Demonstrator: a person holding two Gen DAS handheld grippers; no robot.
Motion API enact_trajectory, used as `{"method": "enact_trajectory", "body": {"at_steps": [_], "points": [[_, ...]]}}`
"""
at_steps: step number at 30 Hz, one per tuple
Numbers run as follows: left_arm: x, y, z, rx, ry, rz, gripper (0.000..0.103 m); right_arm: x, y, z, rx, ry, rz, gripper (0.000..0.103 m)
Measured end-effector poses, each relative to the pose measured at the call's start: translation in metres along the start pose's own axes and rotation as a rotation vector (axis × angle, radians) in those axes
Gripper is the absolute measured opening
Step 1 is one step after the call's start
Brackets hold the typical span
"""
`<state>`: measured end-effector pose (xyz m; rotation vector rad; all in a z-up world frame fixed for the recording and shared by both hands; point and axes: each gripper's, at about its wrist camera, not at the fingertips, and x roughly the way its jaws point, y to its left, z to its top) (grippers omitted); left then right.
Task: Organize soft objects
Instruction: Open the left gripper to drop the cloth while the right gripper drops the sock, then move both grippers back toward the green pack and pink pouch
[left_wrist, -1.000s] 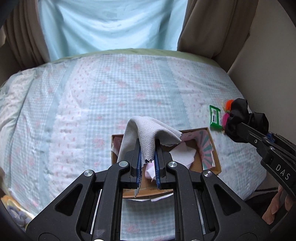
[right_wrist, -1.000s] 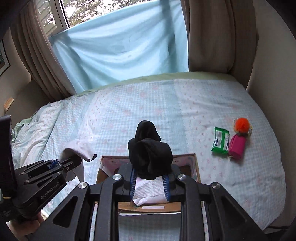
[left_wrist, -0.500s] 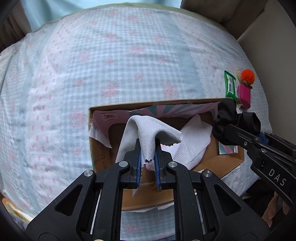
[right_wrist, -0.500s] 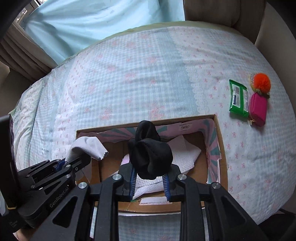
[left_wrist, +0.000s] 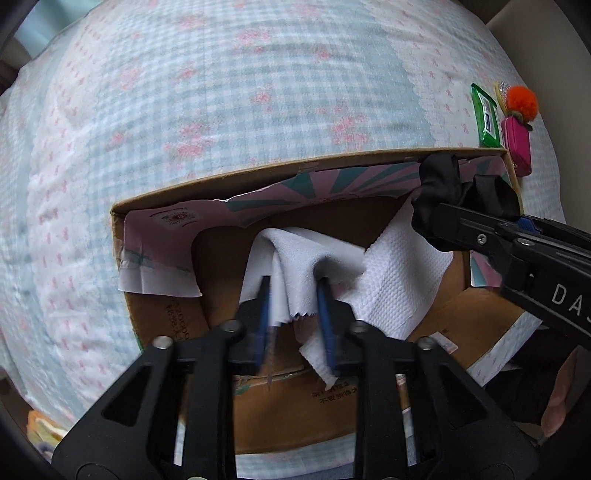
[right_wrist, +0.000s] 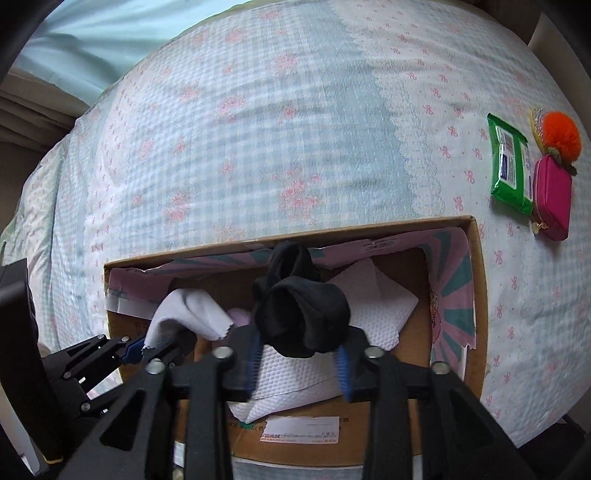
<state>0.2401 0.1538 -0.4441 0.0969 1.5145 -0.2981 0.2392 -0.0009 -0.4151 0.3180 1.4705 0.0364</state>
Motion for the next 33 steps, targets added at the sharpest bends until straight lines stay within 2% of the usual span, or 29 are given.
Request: {"method": "enact_trajectory", "body": {"at_steps": [1,2,12,21,28,33], "points": [[-0.002,-0.001,-0.001,0.005,-0.009,0.002,0.103,0.001,-0.004,0.0,0.019,0.006,0.01,0.097],[-0.004,-0.002,-0.002,0.008,-0.015,0.004,0.103,0.0,-0.007,0.0,0.028,-0.004,0.019,0.103],[-0.002,-0.007,-0.011,-0.025,0.001,-0.018,0.103,-0.003,-0.022,-0.008,0.048,-0.01,0.012,0.103],[-0.029,-0.009,-0.021,-0.036,-0.038,0.037,0.103,-0.032,-0.008,-0.017,-0.006,-0.066,0.008,0.103],[-0.093,-0.013,-0.035,-0.047,-0.145,0.079,0.103,-0.108,0.008,-0.037,-0.118,-0.191,-0.043,0.103],[-0.164,-0.023,-0.057,-0.042,-0.28,0.121,0.103,-0.185,0.015,-0.06,-0.159,-0.329,-0.084,0.103]]}}
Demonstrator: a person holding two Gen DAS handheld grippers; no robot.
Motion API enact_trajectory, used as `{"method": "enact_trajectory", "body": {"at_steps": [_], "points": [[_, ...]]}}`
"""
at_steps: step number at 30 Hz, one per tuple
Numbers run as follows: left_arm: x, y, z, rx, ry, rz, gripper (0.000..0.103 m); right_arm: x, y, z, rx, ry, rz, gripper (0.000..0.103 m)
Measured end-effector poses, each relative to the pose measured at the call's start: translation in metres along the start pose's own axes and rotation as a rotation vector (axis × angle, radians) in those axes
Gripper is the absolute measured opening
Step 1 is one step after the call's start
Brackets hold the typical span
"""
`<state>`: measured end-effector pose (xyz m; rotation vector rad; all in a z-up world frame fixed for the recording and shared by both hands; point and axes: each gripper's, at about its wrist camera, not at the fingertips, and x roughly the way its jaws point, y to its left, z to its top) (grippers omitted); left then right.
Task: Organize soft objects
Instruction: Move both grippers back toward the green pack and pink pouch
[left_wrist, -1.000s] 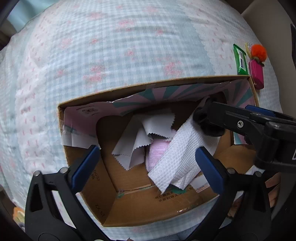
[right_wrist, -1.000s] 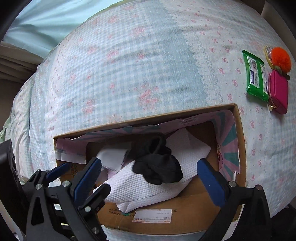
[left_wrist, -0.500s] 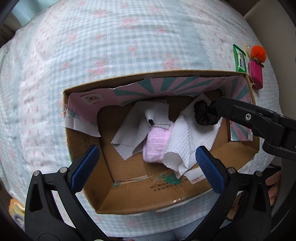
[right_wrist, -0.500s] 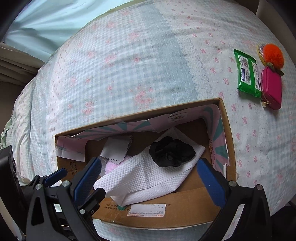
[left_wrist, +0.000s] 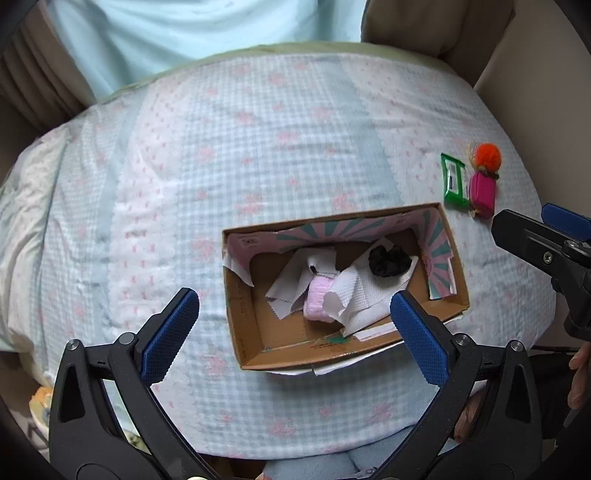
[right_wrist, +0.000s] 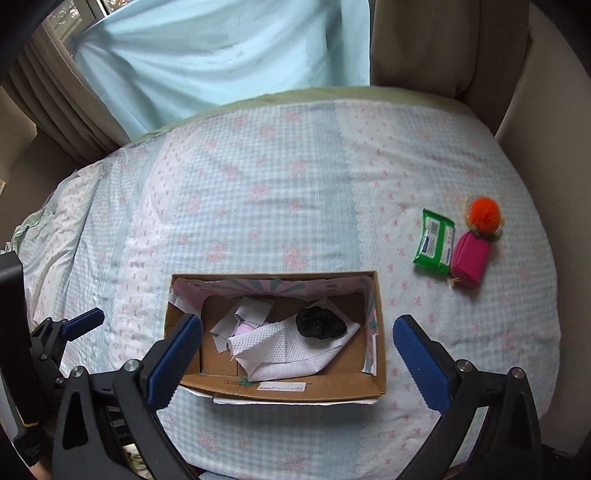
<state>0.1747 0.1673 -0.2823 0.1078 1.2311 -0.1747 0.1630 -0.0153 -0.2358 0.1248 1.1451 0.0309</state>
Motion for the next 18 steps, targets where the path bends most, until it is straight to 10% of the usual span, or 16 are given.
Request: {"method": "enact_trajectory", "body": {"at_steps": [18], "points": [[-0.123,-0.07,0.007,-0.004,-0.284,-0.055,0.103,-0.154,-0.105,-0.028,0.068,-0.303,-0.164,0.103]]}}
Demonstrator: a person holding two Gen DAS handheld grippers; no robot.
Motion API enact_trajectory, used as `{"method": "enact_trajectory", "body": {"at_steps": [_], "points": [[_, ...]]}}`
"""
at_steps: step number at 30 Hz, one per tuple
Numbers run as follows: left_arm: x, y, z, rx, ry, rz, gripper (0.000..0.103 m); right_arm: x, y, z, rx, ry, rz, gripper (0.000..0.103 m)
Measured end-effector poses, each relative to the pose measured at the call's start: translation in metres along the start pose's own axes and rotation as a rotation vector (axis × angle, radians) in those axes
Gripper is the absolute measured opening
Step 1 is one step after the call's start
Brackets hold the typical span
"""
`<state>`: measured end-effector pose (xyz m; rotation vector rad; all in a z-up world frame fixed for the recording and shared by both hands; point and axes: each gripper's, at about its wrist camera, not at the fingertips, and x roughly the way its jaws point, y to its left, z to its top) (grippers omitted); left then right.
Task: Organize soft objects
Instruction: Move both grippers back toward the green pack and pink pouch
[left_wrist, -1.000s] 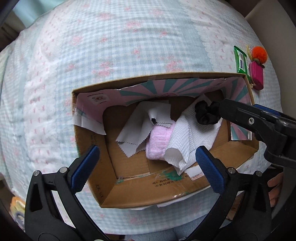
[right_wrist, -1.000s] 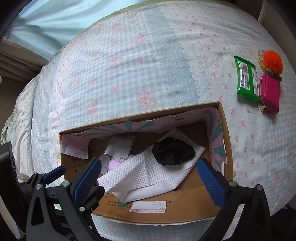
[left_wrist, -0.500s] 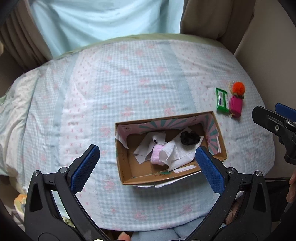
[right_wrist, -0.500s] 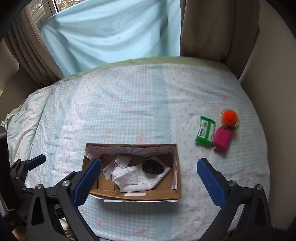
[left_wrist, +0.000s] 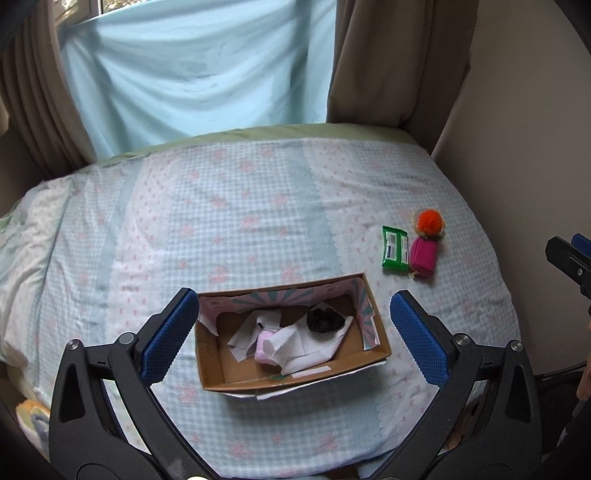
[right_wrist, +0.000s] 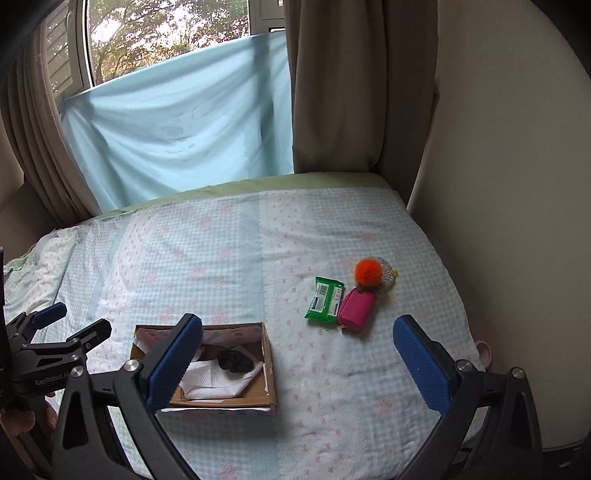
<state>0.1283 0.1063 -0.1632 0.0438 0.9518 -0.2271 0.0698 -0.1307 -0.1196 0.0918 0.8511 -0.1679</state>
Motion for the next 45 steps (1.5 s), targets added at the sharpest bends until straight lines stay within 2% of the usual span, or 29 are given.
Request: {"method": "enact_trajectory", "body": {"at_steps": [4,8,16,22,26,31,37,43,45], "points": [[0.0,-0.042,0.008,-0.003,-0.03,0.025,0.103,0.004,-0.046,0.01,-0.01,-0.034,0.021,0.103],[0.008,-0.087,0.016,-0.062,-0.04,0.026,0.103,0.017,-0.09,0.025,-0.038,-0.043,0.055,0.103],[0.058,-0.167,0.026,-0.105,0.032,0.068,0.103,0.06,-0.164,0.047,-0.062,-0.034,0.114,0.103],[0.09,-0.202,0.023,-0.113,0.065,0.035,0.103,0.097,-0.193,0.053,-0.061,-0.009,0.125,0.103],[0.12,-0.228,0.021,-0.056,0.075,0.026,0.103,0.127,-0.21,0.056,-0.065,0.004,0.151,0.103],[0.168,-0.259,0.018,0.018,0.073,-0.015,0.103,0.174,-0.222,0.06,-0.137,0.01,0.238,0.103],[0.251,-0.298,0.013,0.138,0.086,-0.092,0.103,0.251,-0.23,0.06,-0.288,0.025,0.338,0.103],[0.335,-0.332,-0.001,0.253,0.099,-0.118,0.103,0.328,-0.221,0.042,-0.419,0.046,0.421,0.103],[0.359,-0.339,-0.01,0.292,0.096,-0.118,0.096,0.354,-0.218,0.034,-0.45,0.073,0.437,0.101]]}}
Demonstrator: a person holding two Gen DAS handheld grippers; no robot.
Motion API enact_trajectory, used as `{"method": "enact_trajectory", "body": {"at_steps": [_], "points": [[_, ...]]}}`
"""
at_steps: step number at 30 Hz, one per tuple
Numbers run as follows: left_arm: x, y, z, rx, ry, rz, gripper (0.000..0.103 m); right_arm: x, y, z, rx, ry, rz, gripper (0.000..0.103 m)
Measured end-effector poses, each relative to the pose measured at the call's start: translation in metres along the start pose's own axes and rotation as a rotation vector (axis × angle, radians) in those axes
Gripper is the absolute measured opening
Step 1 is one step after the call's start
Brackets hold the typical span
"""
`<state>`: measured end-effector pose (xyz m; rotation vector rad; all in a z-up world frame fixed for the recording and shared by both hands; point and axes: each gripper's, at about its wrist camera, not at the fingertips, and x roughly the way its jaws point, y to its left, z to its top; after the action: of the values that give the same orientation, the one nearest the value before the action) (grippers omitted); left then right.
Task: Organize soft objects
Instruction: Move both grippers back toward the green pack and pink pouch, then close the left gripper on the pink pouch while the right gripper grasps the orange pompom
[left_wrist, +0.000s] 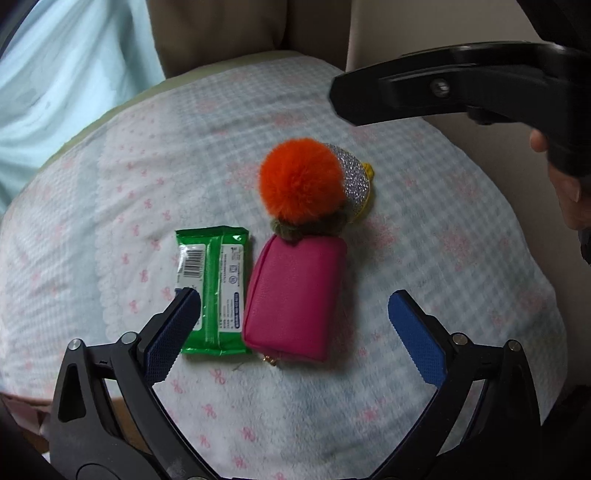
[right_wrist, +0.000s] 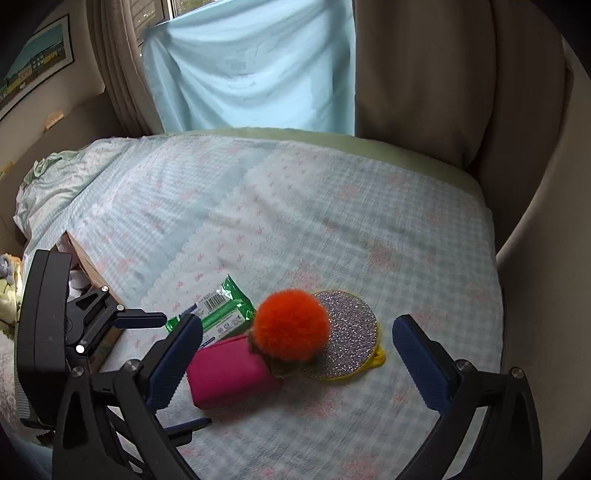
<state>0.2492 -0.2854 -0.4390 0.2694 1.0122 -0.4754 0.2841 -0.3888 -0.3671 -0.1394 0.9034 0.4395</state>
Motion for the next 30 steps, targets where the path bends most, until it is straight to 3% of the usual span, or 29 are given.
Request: {"method": "enact_trajectory", "body": {"at_steps": [8,13,16,19,22,23,25,30], "points": [[0.059,-0.007,-0.01,0.03,0.028,-0.02,0.091,0.067,-0.013,-0.017,-0.069,0.094,0.103,0.085],[0.072,-0.004,-0.007,0.038,0.05,-0.046,0.091,0.085,-0.01,-0.014,-0.099,0.109,0.133,0.083],[0.078,-0.001,-0.008,0.034,0.065,-0.065,0.091,0.094,-0.009,-0.014,-0.104,0.118,0.131,0.072],[0.084,0.0,-0.006,0.043,0.082,-0.072,0.091,0.1,-0.011,-0.015,-0.088,0.119,0.134,0.068],[0.09,0.001,-0.004,0.059,0.099,-0.079,0.091,0.104,-0.012,-0.016,-0.079,0.127,0.147,0.053],[0.091,0.0,-0.003,0.065,0.101,-0.076,0.089,0.105,-0.011,-0.016,-0.076,0.131,0.151,0.045],[0.09,-0.001,-0.003,0.074,0.103,-0.062,0.072,0.105,-0.011,-0.017,-0.069,0.13,0.156,0.039],[0.089,0.009,0.002,0.033,0.11,-0.075,0.059,0.103,-0.009,-0.019,-0.061,0.119,0.152,0.037]]}}
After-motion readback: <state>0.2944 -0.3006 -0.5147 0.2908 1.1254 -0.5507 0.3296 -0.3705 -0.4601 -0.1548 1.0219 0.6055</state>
